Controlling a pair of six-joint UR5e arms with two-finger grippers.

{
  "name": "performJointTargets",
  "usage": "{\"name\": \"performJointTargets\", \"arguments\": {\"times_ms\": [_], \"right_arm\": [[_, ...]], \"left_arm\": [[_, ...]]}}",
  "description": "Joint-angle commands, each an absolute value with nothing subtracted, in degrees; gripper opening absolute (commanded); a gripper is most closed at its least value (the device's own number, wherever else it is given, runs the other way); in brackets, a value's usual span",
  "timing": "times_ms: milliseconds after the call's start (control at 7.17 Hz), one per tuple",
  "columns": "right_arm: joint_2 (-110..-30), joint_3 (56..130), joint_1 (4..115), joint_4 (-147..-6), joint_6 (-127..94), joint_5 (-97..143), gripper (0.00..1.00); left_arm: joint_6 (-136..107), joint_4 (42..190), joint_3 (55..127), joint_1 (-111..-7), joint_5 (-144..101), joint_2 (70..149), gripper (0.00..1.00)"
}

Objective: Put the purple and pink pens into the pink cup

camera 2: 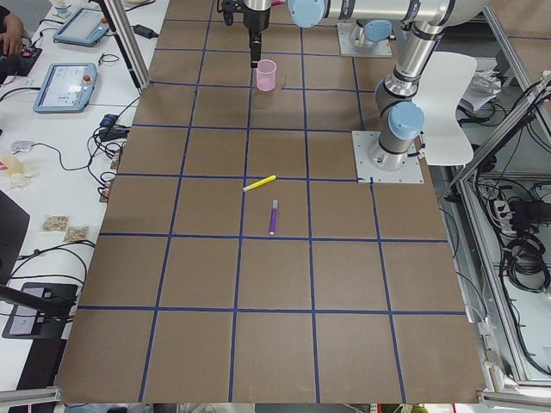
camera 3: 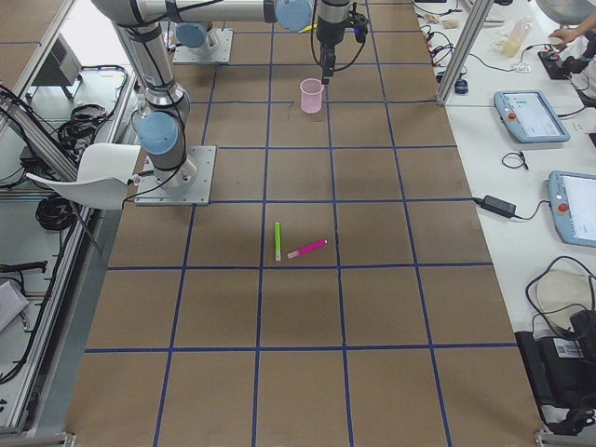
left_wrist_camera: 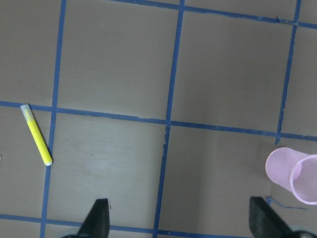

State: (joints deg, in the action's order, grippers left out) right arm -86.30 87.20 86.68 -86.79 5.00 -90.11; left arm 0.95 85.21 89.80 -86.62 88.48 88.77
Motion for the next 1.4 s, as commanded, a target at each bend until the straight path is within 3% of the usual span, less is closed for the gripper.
{"name": "performJointTargets", "arguments": {"times_ms": [0,558,837,1256], "right_arm": [[-86.13,92.08,75.47,-89.27,17.24,-89.91,1.00],[-79.83,107.55,56.47,-117.01,43.97,-92.55,1.00],[-72.81,108.37,50.82,-123.38,49.54,-92.55,1.00],[-66.55,107.76,50.71,-129.99,58.66,-94.03,1.00]], "left_arm": [[15.92,87.96,89.82,-78.98,88.86,87.63,1.00],[50.96,89.74,90.61,-60.97,88.51,87.71,1.00],[64.97,89.04,91.76,-51.81,88.33,89.11,1.00],[89.39,87.45,92.20,-40.73,84.06,94.29,1.00]]}}
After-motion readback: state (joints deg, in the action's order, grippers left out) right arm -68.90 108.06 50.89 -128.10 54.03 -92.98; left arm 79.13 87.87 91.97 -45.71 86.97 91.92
